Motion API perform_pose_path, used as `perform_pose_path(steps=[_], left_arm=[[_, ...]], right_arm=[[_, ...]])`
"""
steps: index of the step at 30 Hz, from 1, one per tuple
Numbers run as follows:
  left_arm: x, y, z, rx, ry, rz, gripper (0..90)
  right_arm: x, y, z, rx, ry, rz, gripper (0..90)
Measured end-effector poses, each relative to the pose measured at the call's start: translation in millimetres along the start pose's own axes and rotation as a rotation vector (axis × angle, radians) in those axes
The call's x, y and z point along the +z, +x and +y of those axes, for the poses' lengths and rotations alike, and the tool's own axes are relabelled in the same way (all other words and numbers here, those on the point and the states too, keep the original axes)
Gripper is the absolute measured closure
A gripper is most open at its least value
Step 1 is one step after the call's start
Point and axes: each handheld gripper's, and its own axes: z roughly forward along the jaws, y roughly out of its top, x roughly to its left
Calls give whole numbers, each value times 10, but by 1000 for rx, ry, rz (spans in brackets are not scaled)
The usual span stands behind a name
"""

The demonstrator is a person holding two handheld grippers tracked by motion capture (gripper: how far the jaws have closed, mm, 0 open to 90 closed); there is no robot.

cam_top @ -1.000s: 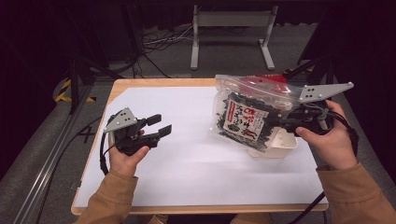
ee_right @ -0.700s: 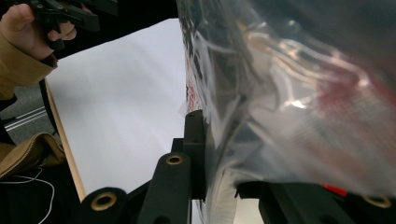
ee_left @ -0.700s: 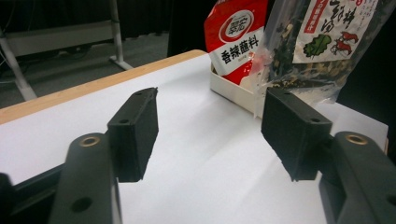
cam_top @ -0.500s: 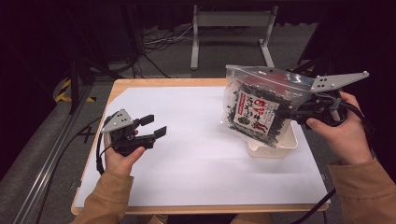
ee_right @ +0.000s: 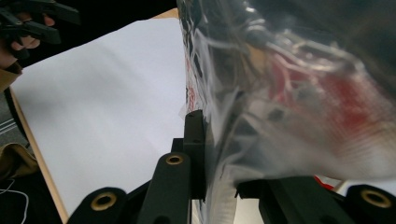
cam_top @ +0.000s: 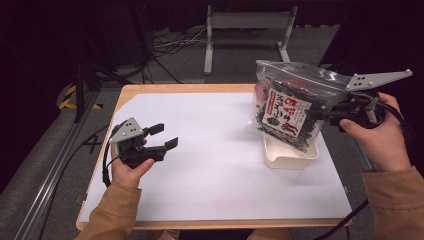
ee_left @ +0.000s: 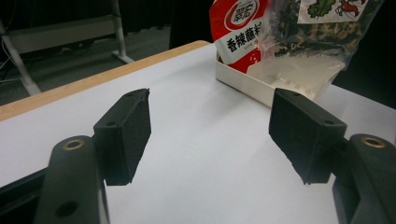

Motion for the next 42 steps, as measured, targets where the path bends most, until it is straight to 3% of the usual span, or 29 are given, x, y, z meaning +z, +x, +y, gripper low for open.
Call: perform_pose_path(steps=[11, 19, 42], left_arm=[[15, -3, -16, 16, 15, 20, 304], [20, -26, -14, 36, 22, 34, 298], [7, -13, -25, 33, 27, 32, 290]], right_arm=[[-46, -162, -90, 40, 1, -83, 778], [23, -239, -173, 61, 1, -125, 778], [302, -325, -416, 88, 63, -148, 777]])
